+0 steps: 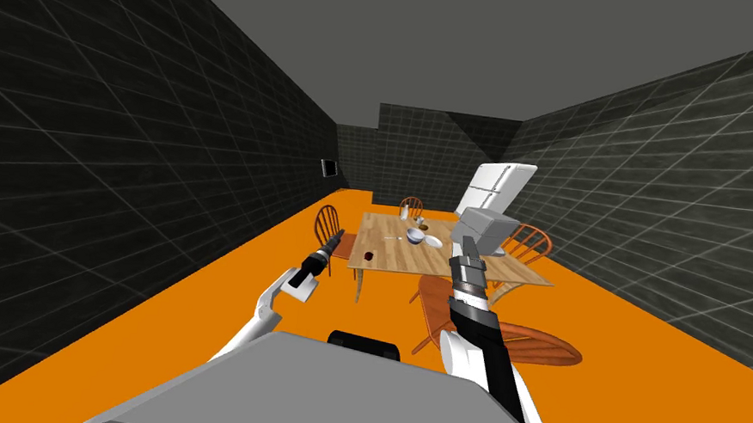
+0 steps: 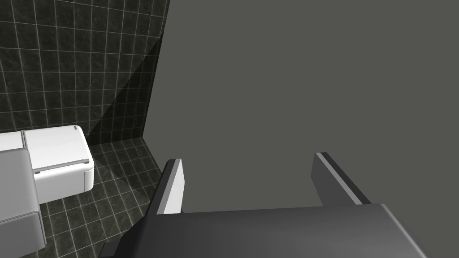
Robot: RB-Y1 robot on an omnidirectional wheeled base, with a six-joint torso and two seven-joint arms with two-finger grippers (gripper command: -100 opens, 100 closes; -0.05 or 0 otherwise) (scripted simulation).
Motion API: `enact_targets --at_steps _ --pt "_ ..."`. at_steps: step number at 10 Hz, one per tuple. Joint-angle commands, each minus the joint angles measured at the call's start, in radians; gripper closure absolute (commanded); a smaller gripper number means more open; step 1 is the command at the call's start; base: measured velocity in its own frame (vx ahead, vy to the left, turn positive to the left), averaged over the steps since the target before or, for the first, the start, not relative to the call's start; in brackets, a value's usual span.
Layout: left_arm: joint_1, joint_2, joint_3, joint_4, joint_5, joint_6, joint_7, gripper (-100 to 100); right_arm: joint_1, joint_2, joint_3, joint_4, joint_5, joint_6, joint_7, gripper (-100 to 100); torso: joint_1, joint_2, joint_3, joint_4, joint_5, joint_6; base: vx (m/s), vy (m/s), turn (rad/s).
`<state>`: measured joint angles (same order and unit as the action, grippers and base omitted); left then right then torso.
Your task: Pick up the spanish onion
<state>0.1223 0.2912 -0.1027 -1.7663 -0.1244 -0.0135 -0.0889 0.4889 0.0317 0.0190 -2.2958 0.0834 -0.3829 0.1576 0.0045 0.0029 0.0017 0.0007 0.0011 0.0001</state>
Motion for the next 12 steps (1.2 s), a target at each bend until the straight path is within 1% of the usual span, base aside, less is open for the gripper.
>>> enact_targets --at_steps 1,2,5,7,12 --pt "-0.028 0.026 -0.015 0.038 -0.004 0.049 0.006 -100 0.000 0.000 0.000 0.000 0.000 0.000 0.000 0 0.000 0.000 0.000 0.000 0.000 0.000 -0.063 0.086 -0.069" --pt "-0.028 0.026 -0.015 0.038 -0.004 0.049 0.006 -100 0.000 0.000 0.000 0.000 0.000 0.000 0.000 0 0.001 0.000 0.000 0.000 0.000 0.000 -0.034 0.053 -0.026" --pt "-0.074 0.056 -0.044 0.116 -0.014 0.120 0.012 -100 0.000 0.000 0.000 0.000 0.000 0.000 0.000 0 -0.001 -0.002 -0.001 0.000 0.000 0.000 -0.020 0.047 -0.093" --pt "-0.095 0.069 -0.062 0.161 -0.019 0.164 0.015 -100 0.000 0.000 0.000 0.000 0.000 0.000 0.000 0 -0.001 -0.003 -0.001 -0.001 0.000 0.000 -0.008 0.044 -0.131" --pt "-0.122 0.086 -0.101 0.257 -0.025 0.262 0.015 -100 0.000 0.000 0.000 0.000 0.000 0.000 0.000 0 -0.004 -0.007 -0.004 -0.001 -0.001 0.000 0.036 0.017 -0.186"
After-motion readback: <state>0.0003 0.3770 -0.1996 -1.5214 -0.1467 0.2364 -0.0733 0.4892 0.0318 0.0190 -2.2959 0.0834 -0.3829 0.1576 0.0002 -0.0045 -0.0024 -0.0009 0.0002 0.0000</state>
